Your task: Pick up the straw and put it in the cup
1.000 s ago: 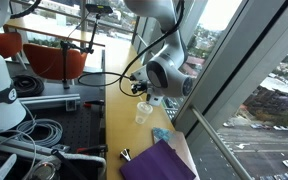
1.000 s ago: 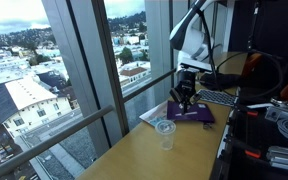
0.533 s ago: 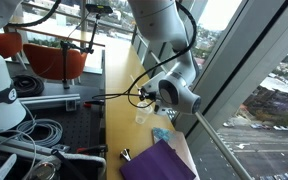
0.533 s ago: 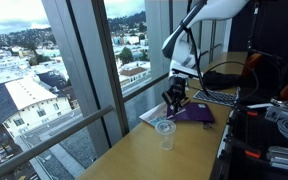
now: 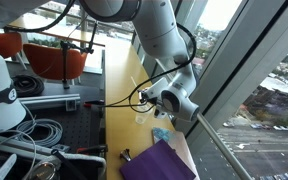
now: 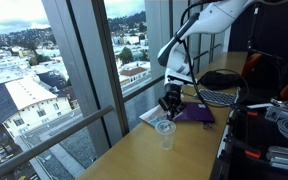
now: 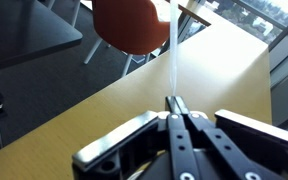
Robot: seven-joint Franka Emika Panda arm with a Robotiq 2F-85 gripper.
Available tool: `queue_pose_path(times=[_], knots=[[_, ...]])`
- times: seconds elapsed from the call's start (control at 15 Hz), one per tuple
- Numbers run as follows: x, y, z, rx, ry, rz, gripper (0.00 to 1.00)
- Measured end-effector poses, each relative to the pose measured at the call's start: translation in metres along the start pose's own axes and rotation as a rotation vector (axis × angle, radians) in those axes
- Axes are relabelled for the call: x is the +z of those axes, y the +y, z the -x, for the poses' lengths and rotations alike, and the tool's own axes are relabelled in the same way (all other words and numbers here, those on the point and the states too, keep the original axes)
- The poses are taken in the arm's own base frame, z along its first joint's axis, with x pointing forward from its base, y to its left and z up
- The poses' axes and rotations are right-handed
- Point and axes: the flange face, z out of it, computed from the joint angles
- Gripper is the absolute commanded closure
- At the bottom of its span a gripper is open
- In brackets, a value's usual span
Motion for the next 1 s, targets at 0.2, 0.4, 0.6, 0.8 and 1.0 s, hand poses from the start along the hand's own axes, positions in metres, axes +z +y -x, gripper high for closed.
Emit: queue_pose_path(times=[0.2, 0.4, 0.6, 0.8, 1.0], knots=[[-0.001, 0.004, -0.01, 0.012, -0.012, -0.004, 1.0], [-0.004, 0.011, -0.019, 0.022, -0.018, -0.012, 1.0], [-0.008, 0.016, -0.027, 0.029, -0.023, -0.021, 1.0], [-0.009, 0.019, -0.031, 0.03, -0.039, -0.025, 1.0], [-0.01, 0.022, -0.036, 0.034, -0.055, -0.028, 1.0]])
